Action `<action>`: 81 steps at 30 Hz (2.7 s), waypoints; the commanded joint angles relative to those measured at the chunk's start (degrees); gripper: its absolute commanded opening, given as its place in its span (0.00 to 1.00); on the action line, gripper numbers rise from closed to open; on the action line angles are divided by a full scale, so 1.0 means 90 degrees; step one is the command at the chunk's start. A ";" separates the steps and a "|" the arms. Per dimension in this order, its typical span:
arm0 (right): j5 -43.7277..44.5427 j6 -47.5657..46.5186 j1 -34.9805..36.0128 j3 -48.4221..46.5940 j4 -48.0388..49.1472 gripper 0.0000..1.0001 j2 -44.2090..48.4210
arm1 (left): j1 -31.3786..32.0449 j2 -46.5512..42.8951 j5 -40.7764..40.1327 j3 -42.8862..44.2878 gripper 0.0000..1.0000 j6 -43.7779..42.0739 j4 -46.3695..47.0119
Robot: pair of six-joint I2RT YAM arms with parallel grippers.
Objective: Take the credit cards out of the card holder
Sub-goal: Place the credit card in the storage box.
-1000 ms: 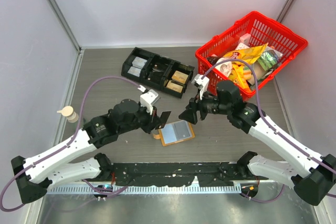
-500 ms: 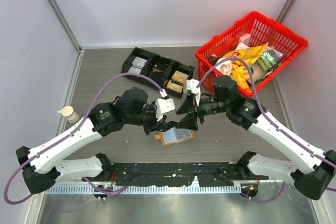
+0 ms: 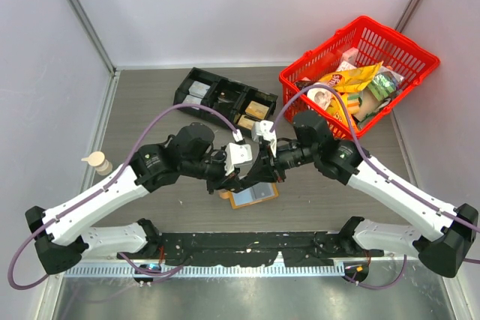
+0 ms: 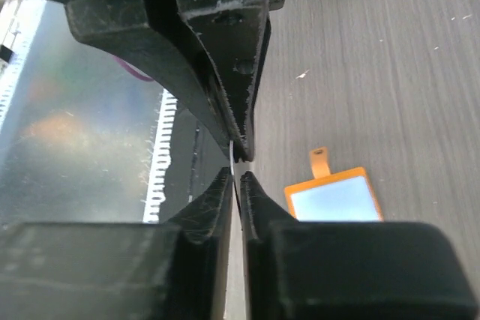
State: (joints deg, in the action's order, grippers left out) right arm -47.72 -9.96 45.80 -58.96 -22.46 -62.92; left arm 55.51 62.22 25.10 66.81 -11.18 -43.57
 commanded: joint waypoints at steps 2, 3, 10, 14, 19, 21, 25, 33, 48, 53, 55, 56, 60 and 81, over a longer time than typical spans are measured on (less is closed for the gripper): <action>0.0244 0.0110 0.0038 -0.0080 0.0249 0.01 -0.0040 | 0.0005 -0.0067 -0.0414 0.0214 0.06 -0.0096 0.0056; 0.0370 0.0168 0.0038 -0.0080 0.0269 0.01 -0.0050 | 0.0014 -0.0106 -0.0658 0.0185 0.11 -0.0038 0.0124; 0.1502 0.1104 -0.0127 -0.0099 0.0951 0.01 -0.0421 | -0.0297 -0.0701 -0.3284 -0.0264 0.67 0.0304 0.1207; 0.2524 0.1895 -0.0362 -0.0235 0.1547 0.01 -0.0840 | -0.1155 -0.1334 -0.4193 -0.0829 0.82 0.0791 0.2289; 0.4070 0.2804 -0.0694 -0.0723 0.1801 0.01 -0.1786 | -0.2113 -0.2195 -0.6338 -0.1884 1.00 0.1894 0.3969; 0.4558 0.3243 -0.0801 -0.1084 0.1860 0.01 -0.2138 | -0.2455 -0.2497 -0.6782 -0.2129 1.00 0.2218 0.4225; 0.5097 0.3889 -0.0900 -0.1534 0.2231 0.01 -0.2909 | -0.2681 -0.3142 -0.7183 -0.2695 1.00 0.2054 0.4801; 0.5660 0.4455 -0.0919 -0.3115 0.2251 0.01 -0.4686 | -0.2710 -0.3466 -0.7769 -0.3116 1.00 0.1613 0.5388; 0.6133 0.5354 -0.0900 -0.4864 0.2271 0.01 -0.6886 | -0.2788 -0.3602 -0.7633 -0.3194 1.00 0.1574 0.5476; 0.6191 0.5530 -0.0899 -0.5284 0.2164 0.03 -0.7442 | -0.2827 -0.3641 -0.7614 -0.3224 1.00 0.1574 0.5505; 0.6259 0.5569 -0.0890 -0.5421 0.2086 0.04 -0.7550 | -0.2847 -0.3651 -0.7604 -0.3233 0.99 0.1584 0.5505; 0.6279 0.5579 -0.0880 -0.5460 0.2076 0.05 -0.7570 | -0.2837 -0.3641 -0.7565 -0.3233 1.00 0.1584 0.5496; 0.6270 0.5365 -0.0861 -0.5412 0.2007 0.13 -0.7531 | -0.2847 -0.3622 -0.7526 -0.3243 1.00 0.1594 0.5496; 0.6563 0.4115 -0.0675 -0.3013 0.1753 0.71 -0.4661 | -0.2857 -0.2891 -0.6053 -0.2776 1.00 0.2237 0.4861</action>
State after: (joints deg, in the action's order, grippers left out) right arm 10.61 30.17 39.42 -92.07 -7.88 -114.56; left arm 30.22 33.82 -36.69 37.87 4.89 1.74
